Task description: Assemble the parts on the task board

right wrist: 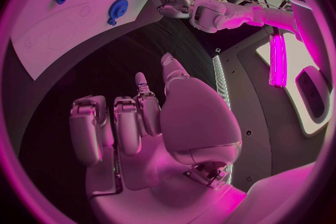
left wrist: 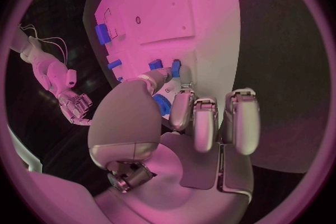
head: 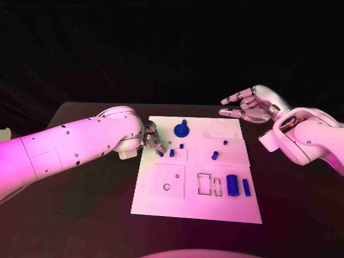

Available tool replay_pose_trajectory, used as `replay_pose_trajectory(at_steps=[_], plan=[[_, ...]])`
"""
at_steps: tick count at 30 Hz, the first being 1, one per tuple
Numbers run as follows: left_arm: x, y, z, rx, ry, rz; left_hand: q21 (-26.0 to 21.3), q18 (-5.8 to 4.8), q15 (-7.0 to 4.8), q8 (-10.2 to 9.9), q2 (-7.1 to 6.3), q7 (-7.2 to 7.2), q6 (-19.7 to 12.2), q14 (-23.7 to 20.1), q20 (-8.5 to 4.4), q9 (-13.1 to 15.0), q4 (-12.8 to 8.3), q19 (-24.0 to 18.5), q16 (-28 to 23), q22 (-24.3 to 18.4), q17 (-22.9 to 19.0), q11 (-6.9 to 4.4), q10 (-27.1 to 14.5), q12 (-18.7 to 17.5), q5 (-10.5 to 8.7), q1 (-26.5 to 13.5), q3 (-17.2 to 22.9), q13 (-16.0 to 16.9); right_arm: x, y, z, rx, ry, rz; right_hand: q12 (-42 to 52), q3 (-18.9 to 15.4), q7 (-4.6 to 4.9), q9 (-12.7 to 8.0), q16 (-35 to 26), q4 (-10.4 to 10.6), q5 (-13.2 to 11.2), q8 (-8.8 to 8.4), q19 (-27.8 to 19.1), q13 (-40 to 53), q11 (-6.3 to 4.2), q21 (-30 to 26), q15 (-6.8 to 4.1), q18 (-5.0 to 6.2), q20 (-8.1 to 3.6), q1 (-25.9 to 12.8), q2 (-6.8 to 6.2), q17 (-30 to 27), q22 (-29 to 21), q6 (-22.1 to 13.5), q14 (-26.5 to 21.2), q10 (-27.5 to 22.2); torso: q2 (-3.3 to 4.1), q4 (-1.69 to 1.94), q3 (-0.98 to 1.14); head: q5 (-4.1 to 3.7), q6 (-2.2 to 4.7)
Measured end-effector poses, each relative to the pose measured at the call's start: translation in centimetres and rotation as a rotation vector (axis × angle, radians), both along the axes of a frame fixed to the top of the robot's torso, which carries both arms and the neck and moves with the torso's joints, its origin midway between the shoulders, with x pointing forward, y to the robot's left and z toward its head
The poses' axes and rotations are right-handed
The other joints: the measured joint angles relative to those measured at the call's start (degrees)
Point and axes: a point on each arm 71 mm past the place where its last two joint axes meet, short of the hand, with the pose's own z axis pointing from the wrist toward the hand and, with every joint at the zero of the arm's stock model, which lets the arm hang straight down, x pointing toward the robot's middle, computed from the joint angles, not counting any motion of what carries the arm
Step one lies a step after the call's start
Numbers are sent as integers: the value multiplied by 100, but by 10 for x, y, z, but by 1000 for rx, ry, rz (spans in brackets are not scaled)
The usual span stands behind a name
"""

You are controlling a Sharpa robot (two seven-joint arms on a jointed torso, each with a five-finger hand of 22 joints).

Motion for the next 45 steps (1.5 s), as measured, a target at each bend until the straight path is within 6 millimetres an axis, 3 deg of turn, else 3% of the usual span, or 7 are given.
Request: replay_pose_trajectory(at_steps=[7, 19, 27, 33, 45], plan=[[1, -1, -1, 4, 1, 3, 37, 0, -21, 15, 60, -60, 62, -21, 0, 13, 67, 0, 0, 0, 0, -37, 37, 66, 0, -93, -148, 68, 0, 0, 0, 0, 0, 0, 0, 0, 0, 0, 0, 0, 0, 0, 0, 0, 0, 0, 0, 0, 0, 0, 0, 0, -1, 0, 0, 0, 1, -3, 1, -4, -8], [2, 0, -2, 13, 0, 8, 37, 0, -21, 18, 44, -216, 239, -21, 0, 35, 161, 0, 0, 0, -1, -52, 50, 112, -1, -214, -367, 121, 0, -1, 0, 0, 0, -1, 0, 0, 0, -1, 0, 0, 0, 0, 0, 0, 0, 0, 0, 0, 0, 0, 0, -1, -1, 0, 0, 0, 3, 0, -3, -16, -21], [3, 0, -2, 14, 0, 10, 37, 0, -21, 19, 46, -243, 267, -21, -20, 46, 213, -21, 0, 0, -1, -52, 50, 112, -1, -258, -546, 144, 0, 0, 0, 0, 0, 0, 0, 0, 0, -1, 0, 0, 0, 0, 0, 0, 0, -20, 0, 0, 0, 31, 31, -2, -1, 0, 0, 0, 3, 3, -3, -12, -32], [4, 2, -3, 16, 0, 14, 61, 0, -21, 42, 65, -275, 312, -21, -20, 70, 338, -21, 0, 0, -1, -52, 50, 151, 1, -337, -957, 159, 0, -1, 0, 0, 0, -1, 0, 0, 0, -1, 0, 0, 0, 0, 0, 0, 0, -20, 0, 0, 0, 31, 31, -2, 3, 0, 0, 0, 2, 1, -3, -9, -32], [2, 8, -5, 11, -8, 32, 88, 0, -20, 61, 122, -235, 334, -21, -20, 111, 824, -21, 0, 0, -2, -51, 49, 151, 0, -572, -2075, 203, 0, -1, 0, 0, 0, -2, 0, -31, 0, -2, -23, 0, 0, 0, 0, -1, 0, -20, 0, 0, 0, 31, 31, -3, 3, 0, 0, 0, 1, -1, -3, -9, -24]])
